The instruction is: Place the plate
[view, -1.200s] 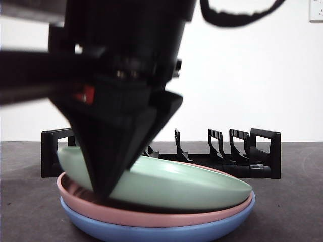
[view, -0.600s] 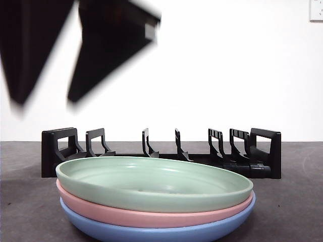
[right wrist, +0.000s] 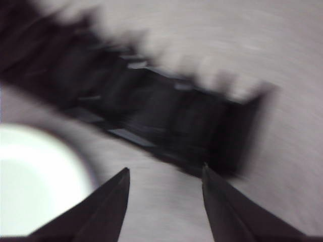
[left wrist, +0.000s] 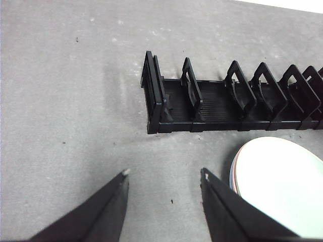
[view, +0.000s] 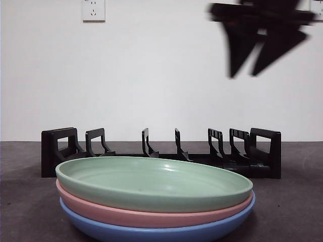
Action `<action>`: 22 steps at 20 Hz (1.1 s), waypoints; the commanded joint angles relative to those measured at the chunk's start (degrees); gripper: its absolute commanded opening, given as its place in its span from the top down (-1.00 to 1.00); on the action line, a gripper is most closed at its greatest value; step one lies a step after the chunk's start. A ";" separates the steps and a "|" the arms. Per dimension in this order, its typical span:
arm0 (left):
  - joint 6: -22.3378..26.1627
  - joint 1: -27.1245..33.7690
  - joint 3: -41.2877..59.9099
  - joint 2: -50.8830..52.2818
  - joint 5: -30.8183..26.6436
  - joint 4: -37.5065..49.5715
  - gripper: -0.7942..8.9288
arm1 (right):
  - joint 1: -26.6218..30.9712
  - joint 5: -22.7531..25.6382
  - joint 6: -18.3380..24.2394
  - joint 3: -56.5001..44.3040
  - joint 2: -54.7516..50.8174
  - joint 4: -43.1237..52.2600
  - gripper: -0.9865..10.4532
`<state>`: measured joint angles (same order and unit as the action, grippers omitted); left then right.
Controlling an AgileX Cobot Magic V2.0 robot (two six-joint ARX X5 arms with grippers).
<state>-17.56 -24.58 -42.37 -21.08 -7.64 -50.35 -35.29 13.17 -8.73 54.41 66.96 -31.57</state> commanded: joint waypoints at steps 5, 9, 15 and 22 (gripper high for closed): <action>0.07 -0.15 -0.74 -0.22 -0.31 2.36 0.38 | 8.52 -4.59 2.56 -12.11 -18.88 -1.46 0.43; 0.33 -0.17 -0.74 -0.20 -0.15 0.57 0.78 | 8.48 -4.55 2.75 -12.09 -24.11 -2.12 0.79; 0.37 -0.20 -0.76 -0.20 -0.15 1.29 0.82 | 8.41 -4.28 2.34 -12.04 -24.61 -0.96 0.79; 3.85 -0.17 1.09 1.38 -0.61 4.63 0.82 | 8.41 -4.15 2.34 -12.04 -24.76 -0.96 0.79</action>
<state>-15.64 -24.58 -41.21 -19.81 -7.84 -45.78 -26.57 8.88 -6.35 41.74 42.02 -33.12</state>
